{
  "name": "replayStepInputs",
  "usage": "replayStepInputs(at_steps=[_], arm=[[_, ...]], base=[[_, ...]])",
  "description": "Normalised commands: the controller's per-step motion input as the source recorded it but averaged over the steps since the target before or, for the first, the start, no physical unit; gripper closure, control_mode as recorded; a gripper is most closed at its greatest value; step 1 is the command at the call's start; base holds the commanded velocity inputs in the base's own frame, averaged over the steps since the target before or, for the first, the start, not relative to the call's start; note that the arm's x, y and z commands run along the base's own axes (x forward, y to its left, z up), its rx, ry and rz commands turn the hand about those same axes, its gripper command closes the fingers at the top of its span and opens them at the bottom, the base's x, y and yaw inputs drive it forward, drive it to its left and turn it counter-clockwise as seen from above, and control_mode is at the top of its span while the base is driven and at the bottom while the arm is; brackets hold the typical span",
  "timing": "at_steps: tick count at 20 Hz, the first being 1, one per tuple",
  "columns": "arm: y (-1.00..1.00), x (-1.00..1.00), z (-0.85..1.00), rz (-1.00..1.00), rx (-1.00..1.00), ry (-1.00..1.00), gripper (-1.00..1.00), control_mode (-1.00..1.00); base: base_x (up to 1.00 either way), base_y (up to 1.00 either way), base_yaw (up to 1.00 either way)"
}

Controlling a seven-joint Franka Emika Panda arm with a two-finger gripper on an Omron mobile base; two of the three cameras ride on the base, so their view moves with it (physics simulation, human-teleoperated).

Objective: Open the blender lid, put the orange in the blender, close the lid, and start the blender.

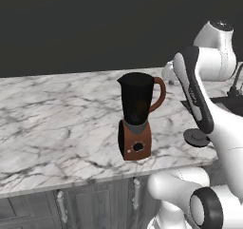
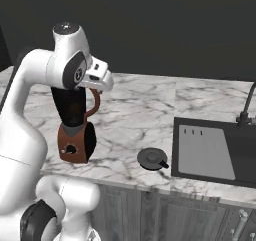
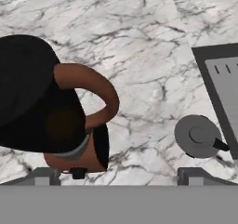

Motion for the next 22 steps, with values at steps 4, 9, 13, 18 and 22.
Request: replayStepInputs(at_steps=[4,9,13,18,22], arm=[[-1.00,-0.29,-0.74,-0.20,0.13,0.00,-1.00,-1.00],[-0.98,-0.04,-1.00,-0.24,0.01,0.10,-1.00,-1.00],[-0.70,0.00,-1.00,-0.25,-0.03,0.13,-1.00,-1.00],[-0.26,0.12,-0.86,-0.19,-0.03,0.19,-1.00,-1.00],[0.00,0.26,-0.70,-0.03,0.00,0.11,-1.00,-1.00]], base=[[0.00,0.00,0.00],[0.00,0.00,0.00],[0.00,0.00,0.00],[0.00,0.00,0.00],[0.00,0.00,0.00]])
